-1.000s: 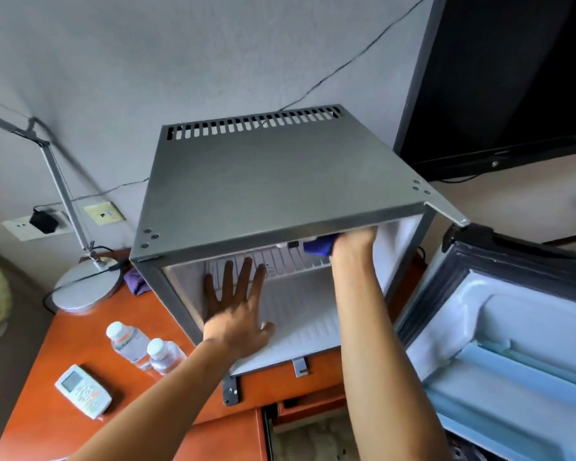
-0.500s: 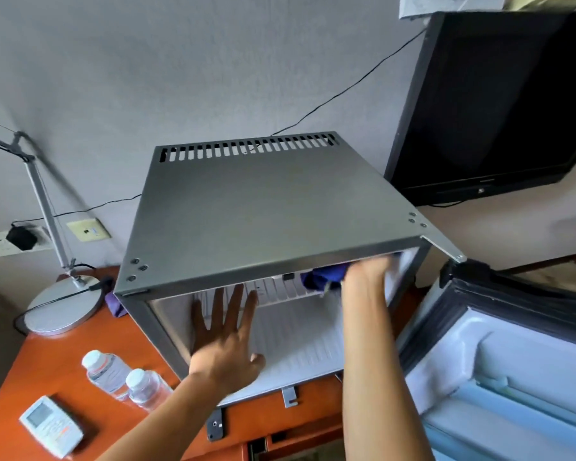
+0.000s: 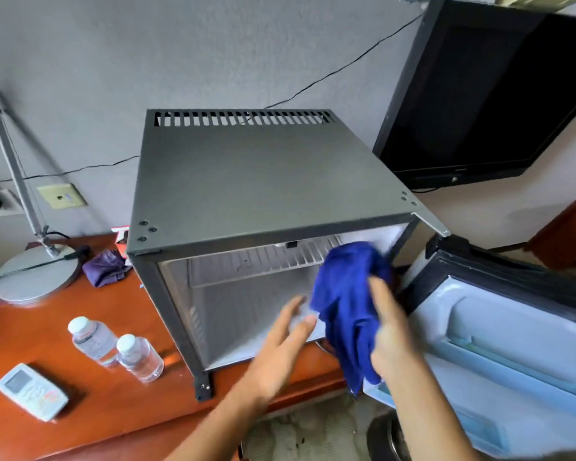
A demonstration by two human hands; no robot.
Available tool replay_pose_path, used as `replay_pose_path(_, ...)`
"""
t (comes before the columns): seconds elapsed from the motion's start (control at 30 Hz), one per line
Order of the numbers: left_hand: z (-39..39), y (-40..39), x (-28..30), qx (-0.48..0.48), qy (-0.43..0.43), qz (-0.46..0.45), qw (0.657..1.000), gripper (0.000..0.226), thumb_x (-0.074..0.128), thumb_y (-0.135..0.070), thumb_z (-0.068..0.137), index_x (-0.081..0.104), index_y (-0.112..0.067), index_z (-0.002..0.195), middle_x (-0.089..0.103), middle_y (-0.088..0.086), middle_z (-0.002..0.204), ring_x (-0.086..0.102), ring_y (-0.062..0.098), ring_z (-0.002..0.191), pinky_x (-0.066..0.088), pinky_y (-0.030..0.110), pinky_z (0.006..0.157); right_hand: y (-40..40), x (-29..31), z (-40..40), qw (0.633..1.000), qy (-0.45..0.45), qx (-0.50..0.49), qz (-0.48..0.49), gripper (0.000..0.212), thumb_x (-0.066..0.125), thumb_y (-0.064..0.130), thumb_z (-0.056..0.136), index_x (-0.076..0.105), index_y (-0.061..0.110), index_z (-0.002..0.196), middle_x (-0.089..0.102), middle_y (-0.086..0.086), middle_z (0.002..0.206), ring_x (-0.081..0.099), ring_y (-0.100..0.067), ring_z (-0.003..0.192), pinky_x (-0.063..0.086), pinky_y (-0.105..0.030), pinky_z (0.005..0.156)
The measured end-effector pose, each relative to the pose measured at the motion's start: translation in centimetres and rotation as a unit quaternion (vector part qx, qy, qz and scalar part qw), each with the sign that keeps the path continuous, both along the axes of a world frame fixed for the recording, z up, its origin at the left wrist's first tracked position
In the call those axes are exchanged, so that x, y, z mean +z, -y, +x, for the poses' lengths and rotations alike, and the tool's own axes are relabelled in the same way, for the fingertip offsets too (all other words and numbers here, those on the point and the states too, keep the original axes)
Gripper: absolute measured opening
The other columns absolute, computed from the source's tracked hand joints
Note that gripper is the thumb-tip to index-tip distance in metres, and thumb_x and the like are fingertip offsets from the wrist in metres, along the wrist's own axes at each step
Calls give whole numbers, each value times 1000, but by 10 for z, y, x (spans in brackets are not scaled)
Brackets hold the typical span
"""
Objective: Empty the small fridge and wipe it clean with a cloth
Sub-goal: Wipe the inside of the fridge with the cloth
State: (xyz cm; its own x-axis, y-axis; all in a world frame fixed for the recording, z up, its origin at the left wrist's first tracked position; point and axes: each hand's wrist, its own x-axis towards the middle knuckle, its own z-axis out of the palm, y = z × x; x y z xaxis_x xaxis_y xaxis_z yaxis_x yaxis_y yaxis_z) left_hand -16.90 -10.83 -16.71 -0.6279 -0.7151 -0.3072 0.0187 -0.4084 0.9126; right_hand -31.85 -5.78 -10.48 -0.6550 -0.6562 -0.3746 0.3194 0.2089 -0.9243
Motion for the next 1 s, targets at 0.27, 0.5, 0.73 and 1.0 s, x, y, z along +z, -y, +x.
replay_pose_path(0.27, -68, 7, -62, 119, -124, 343, 924, 36, 63, -34, 91, 58, -12, 119, 65, 14, 122, 65, 30, 110, 54, 41, 99, -10, 82, -21, 735, -652, 183, 44, 27, 54, 38, 88, 70, 16, 84, 67, -2, 74, 65, -24, 73, 54, -38, 68)
replay_pose_path(0.5, -172, 43, -53, 184, -12, 270, 945, 41, 54, -40, 88, 56, -7, 111, 55, 15, 72, 56, 29, 62, 48, 31, 60, 85, 106, -77, 623, -690, 279, 243, 62, 20, 66, 96, 20, 47, 155, 19, -1, 167, 13, -27, 152, 12, -51, 123)
replay_pose_path(0.73, -203, -27, -1, 253, -25, 128, 959, 3, 46, -19, 93, 45, -22, 94, 50, 3, 92, 46, 23, 85, 38, 40, 81, 92, 101, -89, 618, -667, 339, 241, 67, 8, 65, 96, 2, 42, 159, -1, -5, 170, -3, -33, 155, 0, -52, 124)
replay_pose_path(1.0, -190, -79, 42, 303, -32, -153, 940, 11, 44, -25, 80, 40, -22, 70, 40, -15, 69, 36, 11, 67, 36, 36, 66, 101, 101, -91, 585, -682, 365, 245, 70, 6, 65, 97, 0, 35, 160, -2, -12, 168, 1, -45, 151, 2, -58, 121)
